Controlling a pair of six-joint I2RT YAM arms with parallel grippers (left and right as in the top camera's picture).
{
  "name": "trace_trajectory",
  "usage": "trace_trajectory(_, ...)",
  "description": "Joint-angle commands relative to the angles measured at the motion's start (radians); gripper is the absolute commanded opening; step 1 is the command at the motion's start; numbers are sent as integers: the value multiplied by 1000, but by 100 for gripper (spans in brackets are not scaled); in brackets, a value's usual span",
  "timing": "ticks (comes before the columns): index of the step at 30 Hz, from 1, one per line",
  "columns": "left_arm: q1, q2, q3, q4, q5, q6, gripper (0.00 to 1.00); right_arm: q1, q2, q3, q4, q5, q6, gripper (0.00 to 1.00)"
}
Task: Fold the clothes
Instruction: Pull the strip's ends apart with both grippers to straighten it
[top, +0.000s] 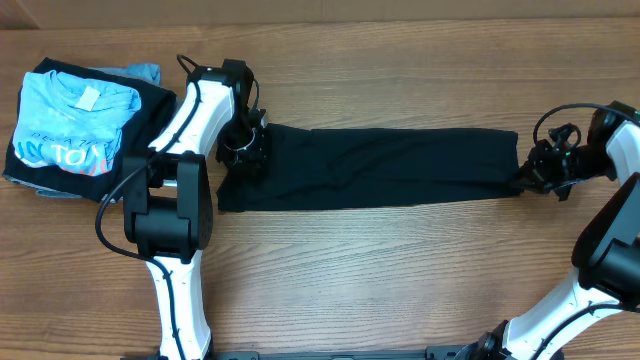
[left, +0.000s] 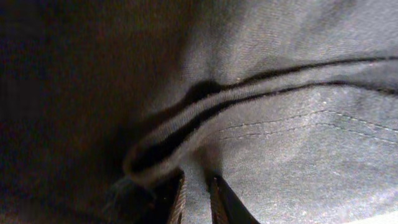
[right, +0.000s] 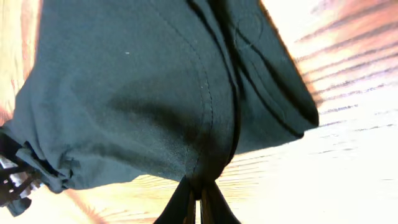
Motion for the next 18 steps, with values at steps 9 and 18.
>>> trace_trajectory(9,-6,-6,-50,19,-100,-3,16,-6,2,134,-71,282,-44,4)
trace_trajectory(18,-6,-6,-50,19,-108,-3,16,-10,3,73,-36,306,-44,4)
